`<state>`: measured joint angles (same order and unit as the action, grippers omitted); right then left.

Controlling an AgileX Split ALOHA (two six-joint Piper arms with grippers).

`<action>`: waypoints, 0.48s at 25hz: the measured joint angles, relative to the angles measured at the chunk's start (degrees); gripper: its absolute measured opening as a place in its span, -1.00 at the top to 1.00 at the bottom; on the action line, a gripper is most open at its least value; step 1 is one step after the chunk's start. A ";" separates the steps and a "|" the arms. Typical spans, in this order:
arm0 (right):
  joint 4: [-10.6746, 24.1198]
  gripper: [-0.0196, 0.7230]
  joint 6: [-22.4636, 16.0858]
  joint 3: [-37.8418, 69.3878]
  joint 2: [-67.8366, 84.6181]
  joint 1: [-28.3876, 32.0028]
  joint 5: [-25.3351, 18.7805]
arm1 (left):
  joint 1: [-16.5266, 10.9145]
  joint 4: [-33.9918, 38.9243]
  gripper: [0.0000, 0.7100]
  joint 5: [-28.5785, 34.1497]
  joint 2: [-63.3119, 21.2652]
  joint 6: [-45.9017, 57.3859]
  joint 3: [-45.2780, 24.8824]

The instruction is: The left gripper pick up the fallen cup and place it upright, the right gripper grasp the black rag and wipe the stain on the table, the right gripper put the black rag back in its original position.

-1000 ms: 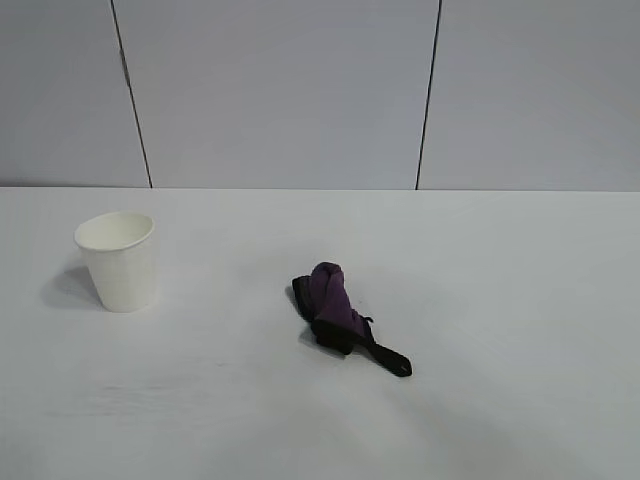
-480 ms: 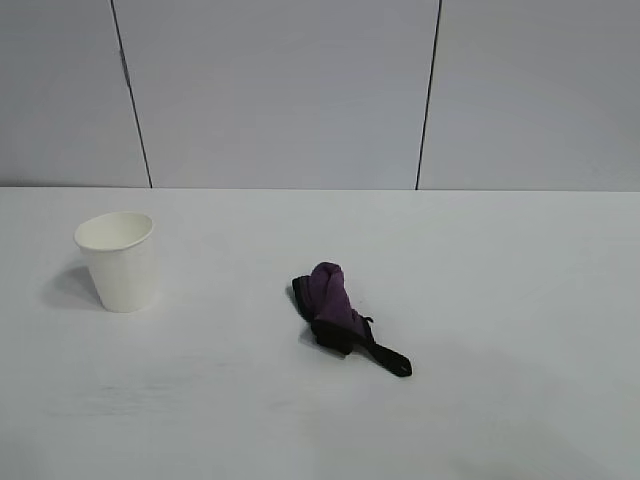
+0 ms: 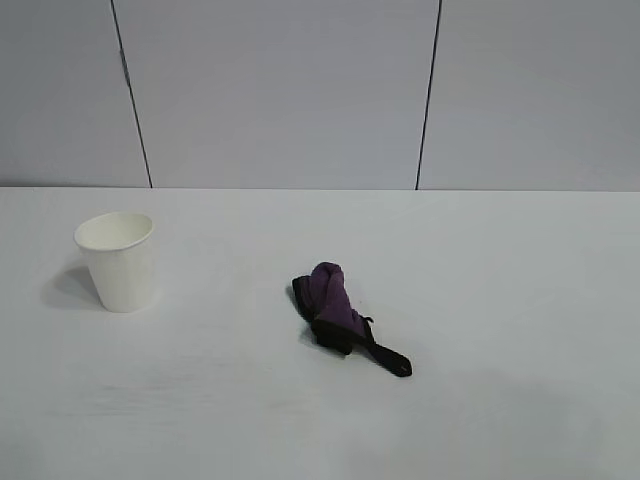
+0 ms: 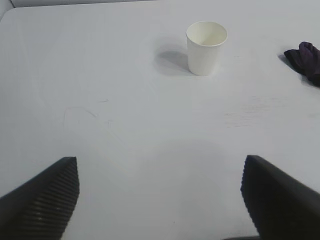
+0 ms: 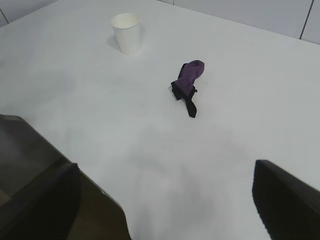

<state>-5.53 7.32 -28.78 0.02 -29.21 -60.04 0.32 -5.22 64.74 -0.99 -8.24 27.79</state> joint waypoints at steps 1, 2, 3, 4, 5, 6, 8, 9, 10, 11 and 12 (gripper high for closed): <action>0.13 -0.77 0.00 0.36 0.00 0.00 -0.05 | 0.00 0.00 -0.78 0.00 0.00 0.00 0.00; 0.18 -0.77 0.00 0.42 0.00 0.00 -0.12 | 0.00 0.00 -0.78 0.00 0.00 0.00 0.00; 0.32 -0.77 0.00 0.42 0.00 0.00 -0.12 | 0.00 0.00 -0.78 0.00 0.00 0.00 0.00; 0.57 -0.77 0.00 0.42 0.00 0.00 -0.12 | 0.00 0.00 -0.78 0.00 0.00 0.00 0.00; 1.07 -0.77 0.00 0.56 0.00 0.00 -0.12 | 0.00 0.00 -0.78 0.00 0.00 0.00 0.00; 1.64 -0.77 0.00 0.85 0.00 0.00 -0.40 | 0.00 0.00 -0.78 0.00 0.00 0.00 0.00; 2.98 -0.77 -0.35 1.64 0.00 0.00 -1.51 | 0.00 0.00 -0.78 0.00 0.00 0.00 0.00; 3.28 -0.77 -0.97 1.74 0.00 0.00 -1.80 | 0.00 0.00 -0.78 0.00 0.00 0.00 0.00; 3.41 -0.77 -1.77 1.74 0.00 0.00 -1.86 | 0.00 0.00 -0.78 0.00 0.00 0.00 0.00; 3.48 -0.77 -2.49 1.74 0.00 0.00 -1.86 | 0.00 0.00 -0.78 0.00 0.00 0.00 0.00; 3.62 -0.77 -3.09 1.74 0.00 0.00 -1.86 | 0.00 0.00 -0.78 0.00 0.00 0.00 0.00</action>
<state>-1.91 4.23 -27.04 0.02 -29.21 -61.90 0.32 -5.22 64.74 -0.99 -8.24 27.79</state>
